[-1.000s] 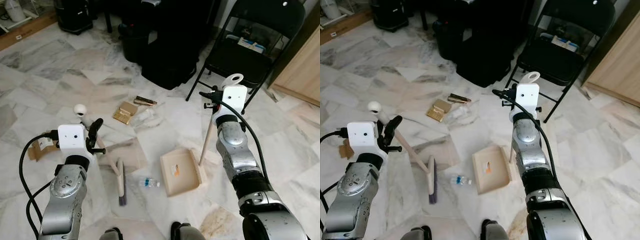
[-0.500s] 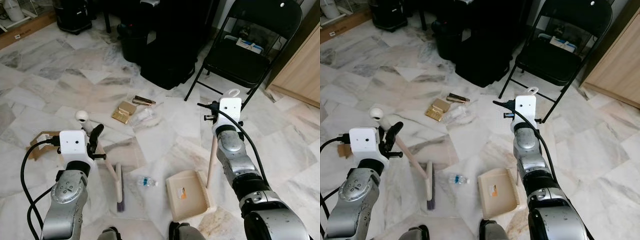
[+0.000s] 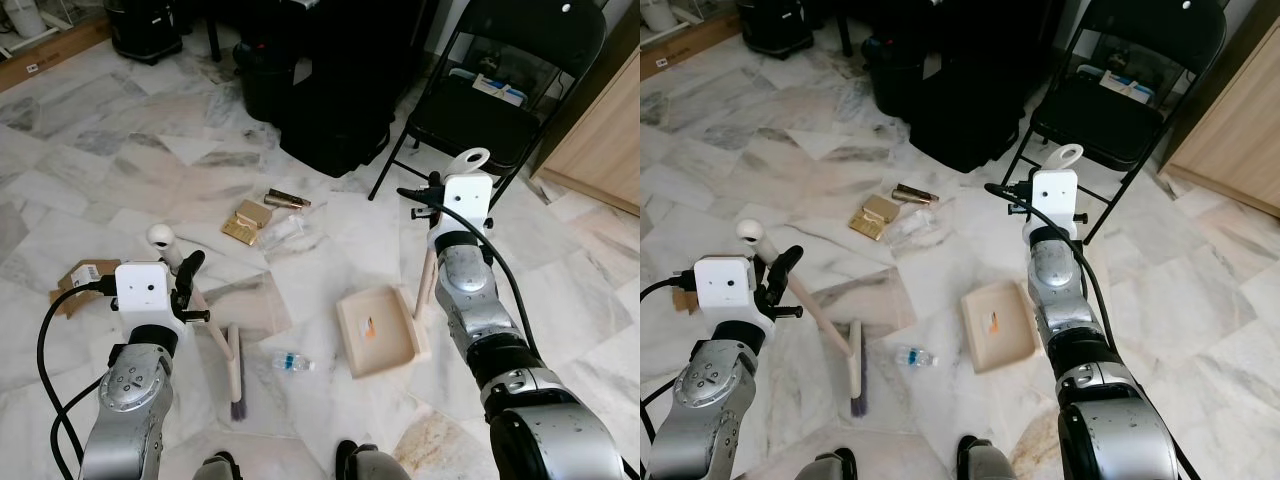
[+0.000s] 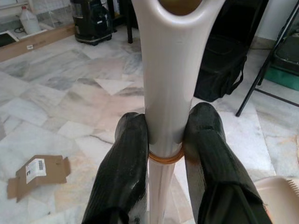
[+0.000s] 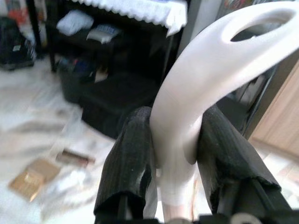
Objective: Sweep floor
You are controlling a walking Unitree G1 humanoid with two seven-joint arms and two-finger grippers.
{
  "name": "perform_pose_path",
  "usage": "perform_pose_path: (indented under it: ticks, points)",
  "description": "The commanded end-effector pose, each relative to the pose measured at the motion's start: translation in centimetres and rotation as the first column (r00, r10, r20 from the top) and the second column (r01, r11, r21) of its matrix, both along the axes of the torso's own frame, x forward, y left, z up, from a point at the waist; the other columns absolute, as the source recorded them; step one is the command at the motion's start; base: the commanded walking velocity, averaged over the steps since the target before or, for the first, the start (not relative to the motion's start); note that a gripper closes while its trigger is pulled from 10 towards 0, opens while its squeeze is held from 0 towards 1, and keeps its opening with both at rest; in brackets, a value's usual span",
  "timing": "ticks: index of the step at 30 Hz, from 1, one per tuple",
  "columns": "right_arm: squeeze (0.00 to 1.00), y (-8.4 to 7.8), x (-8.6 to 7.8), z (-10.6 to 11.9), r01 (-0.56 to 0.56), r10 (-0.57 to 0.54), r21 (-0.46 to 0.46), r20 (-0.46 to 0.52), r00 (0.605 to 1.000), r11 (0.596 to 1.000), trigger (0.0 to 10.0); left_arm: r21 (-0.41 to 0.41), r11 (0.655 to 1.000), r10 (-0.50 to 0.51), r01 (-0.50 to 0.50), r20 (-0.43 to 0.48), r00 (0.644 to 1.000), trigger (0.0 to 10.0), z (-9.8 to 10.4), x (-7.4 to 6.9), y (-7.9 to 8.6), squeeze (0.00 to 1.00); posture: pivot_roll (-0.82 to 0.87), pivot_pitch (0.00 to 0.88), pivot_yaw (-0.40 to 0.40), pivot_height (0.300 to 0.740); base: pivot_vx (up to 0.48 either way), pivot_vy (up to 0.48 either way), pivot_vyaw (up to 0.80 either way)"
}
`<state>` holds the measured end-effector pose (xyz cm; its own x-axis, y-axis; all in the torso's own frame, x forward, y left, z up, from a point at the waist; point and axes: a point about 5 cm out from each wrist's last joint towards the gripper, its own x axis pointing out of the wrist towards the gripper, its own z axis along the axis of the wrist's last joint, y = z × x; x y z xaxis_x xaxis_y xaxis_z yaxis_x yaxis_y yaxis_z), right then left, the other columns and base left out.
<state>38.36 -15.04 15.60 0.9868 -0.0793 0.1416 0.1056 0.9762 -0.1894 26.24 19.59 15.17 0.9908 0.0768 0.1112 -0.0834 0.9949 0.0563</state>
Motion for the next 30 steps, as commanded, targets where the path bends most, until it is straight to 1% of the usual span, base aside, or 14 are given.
perform_pose_path:
  ticks: [1,2,4,7,11,13,17,19,20,21,23,27,28,30]
  points:
    - [0.0,0.1,-0.3,-1.8,0.0,-0.003,-0.028,-0.093,0.996,1.0,10.0,0.016,1.0,-0.005,0.005,0.027,1.0,10.0,0.7,-0.3,0.1,0.0,-0.03,0.297,-0.099,0.74,0.0,0.0,0.0]
    - [0.0,0.1,-0.4,-2.8,0.013,-0.018,-0.035,-0.144,0.989,0.999,10.0,0.017,1.0,-0.014,0.014,0.024,1.0,10.0,0.7,-0.4,0.0,0.0,-0.02,0.302,-0.098,0.74,0.0,0.0,0.0]
    - [0.0,0.1,-0.7,-3.7,0.016,-0.021,-0.029,-0.182,0.983,0.999,10.0,0.012,0.999,-0.03,0.029,0.017,0.999,10.0,0.7,-0.6,0.0,0.0,-0.02,0.305,-0.096,0.74,0.0,0.0,0.0]
    - [0.0,0.1,-0.8,-3.9,0.011,-0.016,-0.032,-0.183,0.983,0.999,10.0,0.007,0.999,-0.032,0.032,0.009,0.999,10.0,0.6,-0.7,0.0,0.0,-0.02,0.308,-0.095,0.74,0.0,0.0,0.0]
    - [0.0,0.0,-0.9,-4.4,0.004,-0.014,-0.048,-0.204,0.979,0.999,10.0,-0.006,0.999,-0.046,0.046,-0.02,0.999,10.0,0.1,-0.8,-0.3,0.0,-0.02,0.312,-0.097,0.74,0.0,0.0,0.0]
    - [0.0,-0.1,-1.1,-4.8,0.001,-0.014,-0.06,-0.223,0.975,0.998,10.0,-0.012,0.997,-0.071,0.071,-0.058,0.996,10.0,-0.4,-0.9,-0.7,0.0,-0.02,0.313,-0.096,0.74,0.0,0.0,0.0]
    - [0.0,-0.1,-1.1,-4.9,-0.004,-0.013,-0.073,-0.225,0.974,0.997,10.0,-0.02,0.997,-0.07,0.068,-0.075,0.995,10.0,-0.8,-0.9,-0.7,0.0,-0.02,0.314,-0.096,0.74,0.0,0.0,0.0]
    - [0.0,-0.2,-1.1,-4.7,0.0,-0.015,-0.072,-0.208,0.978,0.997,10.0,-0.024,0.998,-0.063,0.062,-0.073,0.995,10.0,-0.8,-0.9,-0.5,0.0,-0.02,0.314,-0.096,0.74,0.0,0.0,0.0]
    - [0.0,-0.3,-1.0,-4.1,0.007,-0.018,-0.067,-0.17,0.985,0.998,10.0,-0.022,0.998,-0.057,0.056,-0.062,0.996,10.0,-0.6,-0.8,-0.4,0.0,-0.02,0.314,-0.096,0.74,0.0,0.0,0.0]
    - [0.0,-0.3,-1.0,-4.1,0.007,-0.018,-0.067,-0.17,0.985,0.998,10.0,-0.022,0.998,-0.057,0.056,-0.062,0.996,10.0,-0.6,-0.8,-0.4,0.0,-0.02,0.314,-0.096,0.74,0.0,0.0,0.0]
    - [0.0,-0.2,-0.7,-2.7,0.008,-0.013,-0.056,-0.082,0.997,0.998,10.0,-0.02,0.998,-0.056,0.055,-0.053,0.997,10.0,-0.3,-0.7,-0.3,0.0,-0.02,0.313,-0.096,0.74,0.0,0.0,0.0]
    - [0.0,0.2,-0.3,-0.6,-0.005,0.006,-0.034,0.04,0.999,0.999,10.0,-0.01,0.999,-0.052,0.051,-0.049,0.997,10.0,-0.1,-0.7,-0.1,0.0,-0.02,0.313,-0.097,0.74,0.0,0.0,0.0]
    - [0.0,0.3,-0.2,-0.2,-0.005,0.008,-0.04,0.06,0.998,0.999,10.0,0.006,0.998,-0.058,0.059,-0.049,0.997,10.0,0.0,-0.7,-0.2,0.0,-0.02,0.313,-0.097,0.74,0.0,0.0,0.0]
    - [0.0,0.3,-0.2,0.0,-0.005,0.008,-0.043,0.068,0.998,0.999,10.0,0.014,0.998,-0.062,0.063,-0.051,0.997,10.0,0.0,-0.7,-0.2,0.0,-0.02,0.313,-0.097,0.74,0.0,0.0,0.0]
